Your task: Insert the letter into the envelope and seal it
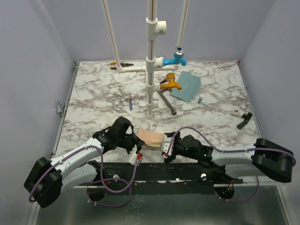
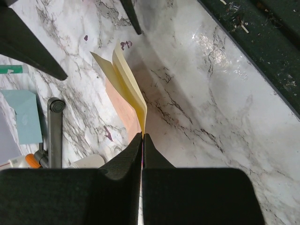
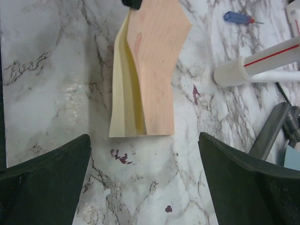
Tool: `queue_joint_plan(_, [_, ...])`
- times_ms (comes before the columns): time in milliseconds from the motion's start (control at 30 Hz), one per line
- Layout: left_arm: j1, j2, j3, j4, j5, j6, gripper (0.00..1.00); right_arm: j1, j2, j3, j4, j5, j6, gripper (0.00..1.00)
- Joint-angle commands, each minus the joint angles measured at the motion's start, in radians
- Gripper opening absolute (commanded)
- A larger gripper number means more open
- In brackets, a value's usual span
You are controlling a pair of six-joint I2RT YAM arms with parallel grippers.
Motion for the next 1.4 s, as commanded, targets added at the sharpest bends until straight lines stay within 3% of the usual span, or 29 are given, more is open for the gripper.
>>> queue_joint_plan(0, [0.006,-0.008,-0.007,-0.015,0.054,0.032,0.0,0.005,0.07,0.04,-0.078,-0.064,-0.087,1.0])
queue_joint_plan(200, [0.007,-0.008,-0.004,-0.016,0.059,0.033,0.0,0.005,0.144,0.022,0.112,-0.026,-0.044,1.0])
queue_joint_plan(267, [0.007,-0.006,-0.003,-0.015,0.058,0.031,0.0,0.005,0.186,0.031,0.142,-0.034,-0.037,0.93])
queue_joint_plan(400, [0.009,-0.001,-0.007,-0.016,0.056,0.038,0.0,0.005,0.258,0.021,0.24,-0.028,-0.036,0.5])
queue_joint_plan(567, [0.009,-0.007,-0.011,-0.015,0.047,0.024,0.0,0.005,0.209,0.06,0.116,-0.092,-0.032,0.03])
queue_joint_plan(600, [0.01,-0.009,-0.011,-0.016,0.044,0.024,0.0,0.005,0.186,0.07,0.08,-0.103,-0.015,0.01])
queue_joint_plan(700, [0.01,-0.025,0.007,-0.015,0.032,0.001,0.0,0.005,0.104,0.102,-0.014,-0.115,0.087,0.01])
queue_joint_plan(733, [0.009,-0.036,0.021,-0.016,0.027,-0.028,0.05,0.005,0.078,0.116,-0.042,-0.118,0.139,0.01])
queue_joint_plan(833, [0.01,-0.093,0.072,-0.015,0.01,-0.154,0.42,-0.004,0.006,0.169,-0.153,-0.096,0.277,0.01])
queue_joint_plan(1033, [0.013,-0.277,0.155,-0.015,0.014,-0.353,0.85,-0.052,-0.058,0.268,-0.377,-0.141,0.527,0.01])
queue_joint_plan(1167, [0.013,-0.383,0.196,-0.02,0.013,-0.568,0.94,-0.058,-0.099,0.303,-0.427,-0.186,0.601,0.01])
queue_joint_plan(1367, [0.013,-0.446,0.187,-0.028,-0.088,-0.936,0.95,-0.06,-0.192,0.305,-0.408,-0.271,0.608,0.01])
